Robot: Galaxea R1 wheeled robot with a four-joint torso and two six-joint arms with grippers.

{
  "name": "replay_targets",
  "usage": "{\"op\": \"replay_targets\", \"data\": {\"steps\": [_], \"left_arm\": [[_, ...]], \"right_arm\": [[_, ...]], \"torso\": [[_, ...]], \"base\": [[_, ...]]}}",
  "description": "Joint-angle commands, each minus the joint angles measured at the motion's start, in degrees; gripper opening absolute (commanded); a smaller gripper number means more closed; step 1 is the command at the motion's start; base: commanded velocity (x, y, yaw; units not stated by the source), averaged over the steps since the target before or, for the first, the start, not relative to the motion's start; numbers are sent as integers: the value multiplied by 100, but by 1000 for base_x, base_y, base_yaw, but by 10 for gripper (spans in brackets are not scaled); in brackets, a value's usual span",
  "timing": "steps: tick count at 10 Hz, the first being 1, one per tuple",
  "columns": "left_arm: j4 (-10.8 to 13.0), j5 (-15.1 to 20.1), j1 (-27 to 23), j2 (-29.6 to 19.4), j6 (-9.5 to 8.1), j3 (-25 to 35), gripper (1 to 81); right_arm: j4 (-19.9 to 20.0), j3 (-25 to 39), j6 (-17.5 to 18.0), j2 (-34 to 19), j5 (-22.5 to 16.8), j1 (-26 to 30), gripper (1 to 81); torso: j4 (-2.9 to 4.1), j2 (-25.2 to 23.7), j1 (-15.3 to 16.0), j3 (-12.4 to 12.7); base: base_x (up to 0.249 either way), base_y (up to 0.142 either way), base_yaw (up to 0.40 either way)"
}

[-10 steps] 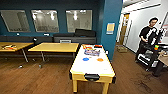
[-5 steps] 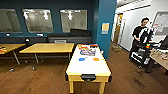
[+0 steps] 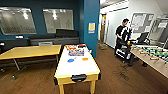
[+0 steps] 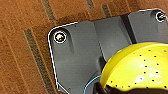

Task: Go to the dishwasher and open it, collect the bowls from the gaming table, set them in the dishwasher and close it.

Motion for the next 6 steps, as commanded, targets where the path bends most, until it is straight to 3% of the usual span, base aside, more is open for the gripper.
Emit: {"op": "replay_targets", "data": {"steps": [1,6], "left_arm": [[26,335,-304,59,-18,-13,10],[-9,326,-251,68,-27,-13,10]], "right_arm": [[6,-30,-2,-106,-212,245,10],[15,-47,-2,-10,-212,201,10]], "torso": [[0,0,0,0],[0,0,0,0]], "base": [[0,0,-392],[0,0,-392]]}}
